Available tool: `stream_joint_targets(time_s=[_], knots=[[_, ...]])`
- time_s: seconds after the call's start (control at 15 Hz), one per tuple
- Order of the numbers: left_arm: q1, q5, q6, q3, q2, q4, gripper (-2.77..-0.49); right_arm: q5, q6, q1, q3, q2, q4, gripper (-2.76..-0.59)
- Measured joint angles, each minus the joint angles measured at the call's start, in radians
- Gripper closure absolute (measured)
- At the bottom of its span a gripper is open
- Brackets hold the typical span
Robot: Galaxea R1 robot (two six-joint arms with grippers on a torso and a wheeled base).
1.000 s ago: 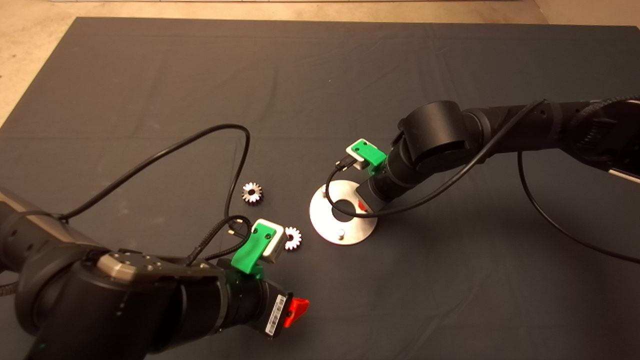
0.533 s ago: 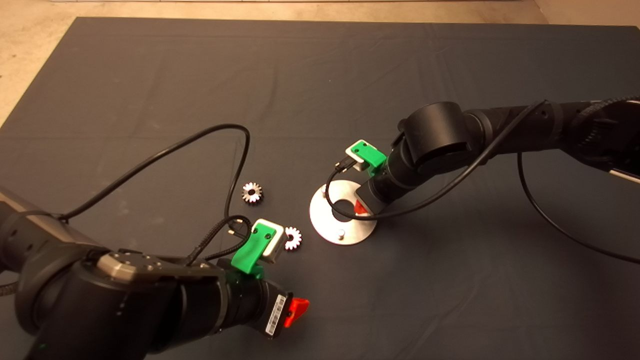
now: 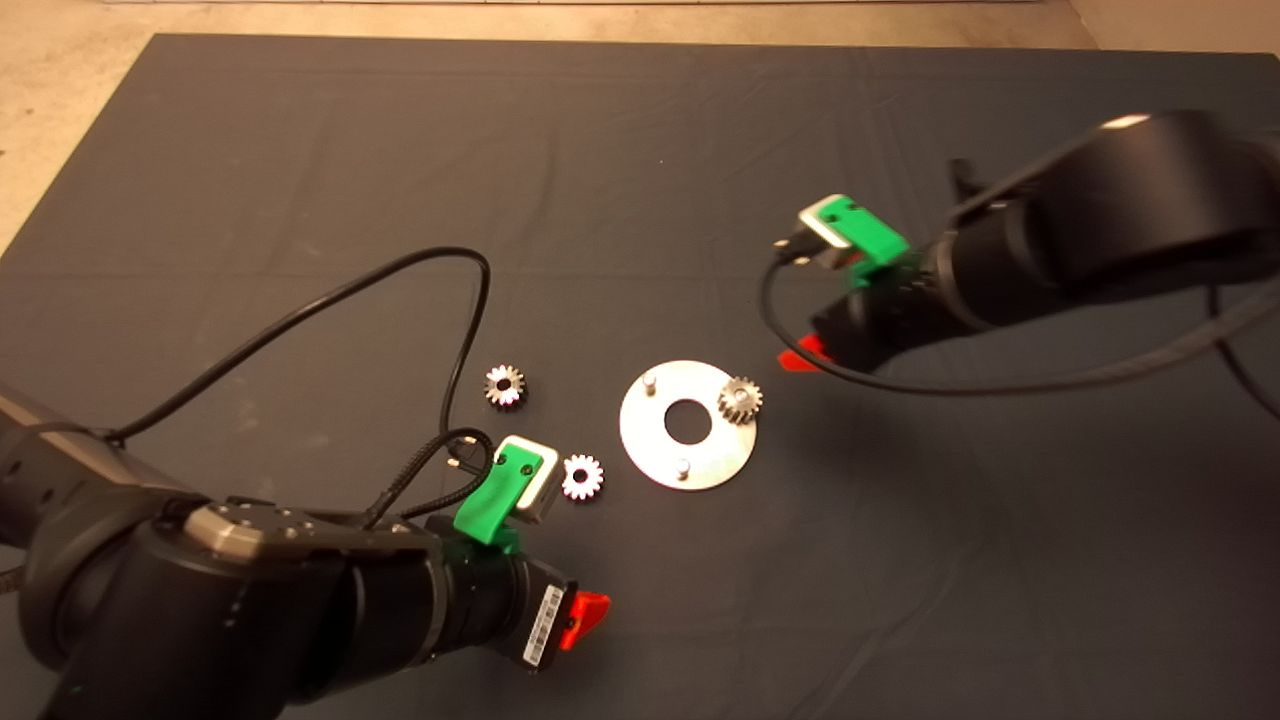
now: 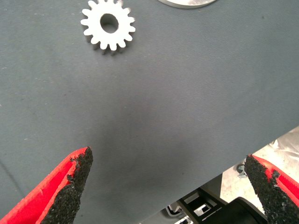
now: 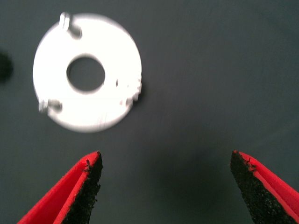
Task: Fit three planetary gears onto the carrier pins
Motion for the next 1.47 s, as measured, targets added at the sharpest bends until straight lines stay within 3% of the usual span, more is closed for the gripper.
stream_joint_targets(time_s=[0.07,0.2,0.27,0.33,0.4,0.47,0.67,0.8,0.93,1.07,1.2,1.47], knots=[[0.0,0.0,0.001,0.0,0.0,0.001,-2.33,-0.024,0.006,-0.014,0.094,-0.054,0.0,-2.02],[0.0,-0.001,0.025,0.0,-0.002,0.001,-2.33,-0.078,0.02,-0.09,0.201,-0.119,-0.009,-2.02],[0.0,0.0,0.049,0.0,-0.01,0.001,-2.33,-0.095,0.026,-0.128,0.216,-0.13,-0.019,-2.02],[0.0,-0.001,0.079,0.0,-0.024,0.001,-2.33,-0.116,0.037,-0.198,0.228,-0.138,-0.06,-2.02],[0.0,-0.001,0.112,0.0,-0.043,0.001,-2.33,-0.132,0.045,-0.229,0.235,-0.153,-0.081,-2.02],[-0.001,0.0,0.146,0.0,-0.065,0.001,-2.33,-0.14,0.048,-0.234,0.241,-0.167,-0.09,-2.02],[-0.028,0.001,0.236,0.0,-0.111,0.001,-2.33,-0.143,0.049,-0.223,0.264,-0.187,-0.104,-2.02],[-0.032,0.001,0.261,0.0,-0.128,0.012,-2.33,-0.143,0.05,-0.212,0.271,-0.205,-0.104,-2.02],[-0.034,0.0,0.273,0.0,-0.133,0.064,-2.33,-0.144,0.051,-0.199,0.272,-0.209,-0.104,-2.02],[-0.033,0.0,0.277,0.0,-0.135,0.143,-2.33,-0.144,0.051,-0.199,0.273,-0.211,-0.104,-2.02],[-0.002,0.0,0.282,0.0,-0.141,0.246,-2.33,-0.143,0.051,-0.198,0.273,-0.211,-0.103,-2.02],[0.116,0.0,0.29,-0.012,-0.141,0.363,-2.33,-0.143,0.051,-0.196,0.274,-0.211,-0.103,-2.02]])
